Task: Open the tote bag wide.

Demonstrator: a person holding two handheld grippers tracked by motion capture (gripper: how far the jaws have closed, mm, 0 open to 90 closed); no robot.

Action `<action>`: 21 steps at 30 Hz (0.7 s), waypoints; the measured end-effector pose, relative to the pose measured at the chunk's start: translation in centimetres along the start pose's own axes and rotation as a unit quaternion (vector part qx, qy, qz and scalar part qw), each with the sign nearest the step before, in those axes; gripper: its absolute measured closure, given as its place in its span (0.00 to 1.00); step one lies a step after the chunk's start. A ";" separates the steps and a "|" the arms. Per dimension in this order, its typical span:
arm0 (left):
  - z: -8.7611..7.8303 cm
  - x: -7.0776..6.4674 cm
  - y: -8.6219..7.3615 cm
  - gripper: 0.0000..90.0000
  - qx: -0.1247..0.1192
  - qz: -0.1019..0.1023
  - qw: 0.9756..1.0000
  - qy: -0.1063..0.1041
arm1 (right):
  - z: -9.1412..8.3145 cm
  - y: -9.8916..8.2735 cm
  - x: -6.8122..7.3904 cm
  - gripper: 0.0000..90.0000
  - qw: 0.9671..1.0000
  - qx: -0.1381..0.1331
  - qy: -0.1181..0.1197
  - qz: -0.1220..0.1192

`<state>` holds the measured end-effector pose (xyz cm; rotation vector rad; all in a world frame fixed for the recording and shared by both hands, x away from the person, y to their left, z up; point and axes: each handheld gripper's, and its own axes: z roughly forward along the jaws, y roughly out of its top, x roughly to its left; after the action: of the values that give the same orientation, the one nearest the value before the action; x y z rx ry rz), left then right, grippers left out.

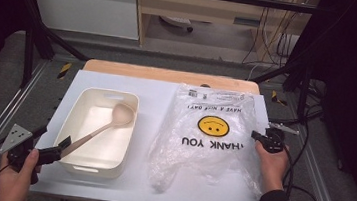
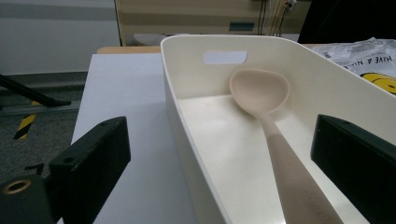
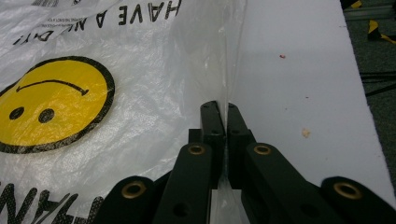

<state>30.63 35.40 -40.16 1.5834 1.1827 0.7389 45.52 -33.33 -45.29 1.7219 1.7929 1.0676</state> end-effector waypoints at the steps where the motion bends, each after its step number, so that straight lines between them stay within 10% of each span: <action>1: 0.0 0.0 0.0 0.05 0.000 0.000 1.000 0.000 | -0.1 0.0 0.1 1.00 1.000 0.001 -0.003 -0.004; 21: 0.1 -0.3 0.1 0.06 -0.002 0.008 1.000 0.001 | -3.5 -1.9 -0.5 0.96 1.000 -0.003 -0.027 0.003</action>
<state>30.65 35.13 -40.07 1.5905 1.1699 0.7522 41.68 -34.46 -44.71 1.7362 1.7512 1.0183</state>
